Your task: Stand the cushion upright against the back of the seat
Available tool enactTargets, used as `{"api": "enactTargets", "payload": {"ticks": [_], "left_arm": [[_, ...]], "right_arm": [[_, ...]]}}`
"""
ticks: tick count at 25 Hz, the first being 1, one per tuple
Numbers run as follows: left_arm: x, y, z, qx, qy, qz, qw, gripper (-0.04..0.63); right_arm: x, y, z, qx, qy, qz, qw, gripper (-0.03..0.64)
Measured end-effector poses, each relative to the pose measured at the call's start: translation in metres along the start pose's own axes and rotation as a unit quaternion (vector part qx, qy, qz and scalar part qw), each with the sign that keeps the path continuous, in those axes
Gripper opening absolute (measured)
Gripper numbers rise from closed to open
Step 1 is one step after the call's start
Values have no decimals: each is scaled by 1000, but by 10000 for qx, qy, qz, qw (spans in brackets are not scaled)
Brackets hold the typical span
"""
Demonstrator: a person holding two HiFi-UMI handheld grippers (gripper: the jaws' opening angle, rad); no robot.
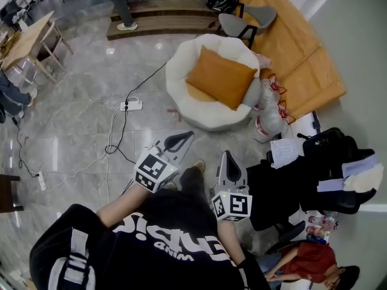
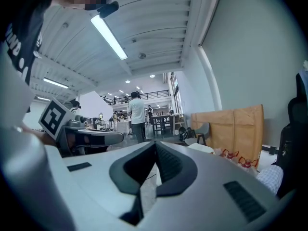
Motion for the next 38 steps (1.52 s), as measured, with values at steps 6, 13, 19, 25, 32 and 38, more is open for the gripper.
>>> {"api": "enactTargets", "payload": {"ticks": [6,13,19,25,32,38], "left_arm": [[0,-16,8,40,0,-2,10000,8],[0,-45,18,99,131,79,9998,8],[-4,-72,27,115,97,78,9999,8],[0,-99,38,235,118,48,9996,8],[-11,-140,51,305,129,63,9994,8],[-25,-173,61,191,38,44,9998,8]], "right_arm": [[-1,-15,-8,-29,18,53,10000,21],[-5,-35,-29,27,-13,87,10000,21],[-11,-56,-47,5,3,142,9999,21],[-15,-79,-65,4,-5,195,9998,21],[-29,-110,-94,-35,3,129,9999,21],[-48,-134,-119,-128,25,68,9999,21]]}}
Point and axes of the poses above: the fingertips, and each gripper's own axes: y backward along the fingers, z to its left, x out of its underside, the point moved 6 cm from there along y, backward along the fingers, and after that the axes turned 8 degrees about -y, right-handed, at the moved point
